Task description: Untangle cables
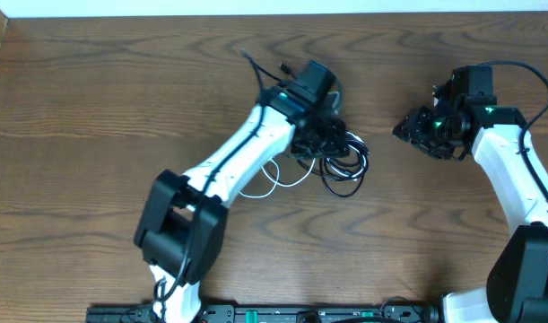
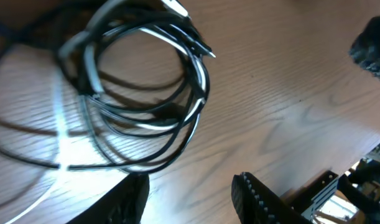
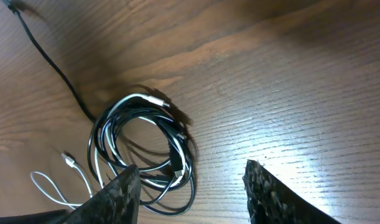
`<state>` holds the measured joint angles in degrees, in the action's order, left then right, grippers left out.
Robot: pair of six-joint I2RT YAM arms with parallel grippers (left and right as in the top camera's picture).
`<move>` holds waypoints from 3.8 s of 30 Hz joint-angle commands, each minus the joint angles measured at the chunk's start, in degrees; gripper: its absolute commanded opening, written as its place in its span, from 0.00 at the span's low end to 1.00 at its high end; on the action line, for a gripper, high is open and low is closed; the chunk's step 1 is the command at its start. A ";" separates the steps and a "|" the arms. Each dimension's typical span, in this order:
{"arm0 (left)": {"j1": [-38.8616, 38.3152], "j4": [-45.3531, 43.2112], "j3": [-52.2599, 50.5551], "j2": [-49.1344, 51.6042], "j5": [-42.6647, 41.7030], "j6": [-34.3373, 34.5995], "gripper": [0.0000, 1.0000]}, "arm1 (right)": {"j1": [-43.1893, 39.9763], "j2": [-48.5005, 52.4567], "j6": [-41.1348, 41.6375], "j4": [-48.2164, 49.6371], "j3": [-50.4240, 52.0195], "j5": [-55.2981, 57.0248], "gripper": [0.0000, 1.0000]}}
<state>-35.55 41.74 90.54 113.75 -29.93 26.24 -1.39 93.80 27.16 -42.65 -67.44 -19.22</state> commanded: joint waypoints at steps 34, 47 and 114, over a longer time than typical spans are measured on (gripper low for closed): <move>-3.10 -4.83 -1.62 11.74 15.02 10.95 0.45 | -0.02 0.28 -1.11 -0.66 -0.04 1.33 0.50; -3.28 -2.54 -1.62 11.74 23.58 4.44 0.54 | -0.02 0.28 -1.11 -0.68 -0.04 1.33 0.50; -3.17 -11.06 -2.12 10.67 26.58 6.64 0.46 | 2.56 0.28 -2.36 -1.05 -0.04 2.64 0.53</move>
<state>-38.37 30.17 89.06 123.63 -6.00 31.70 1.04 93.80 24.14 -43.59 -67.44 -16.95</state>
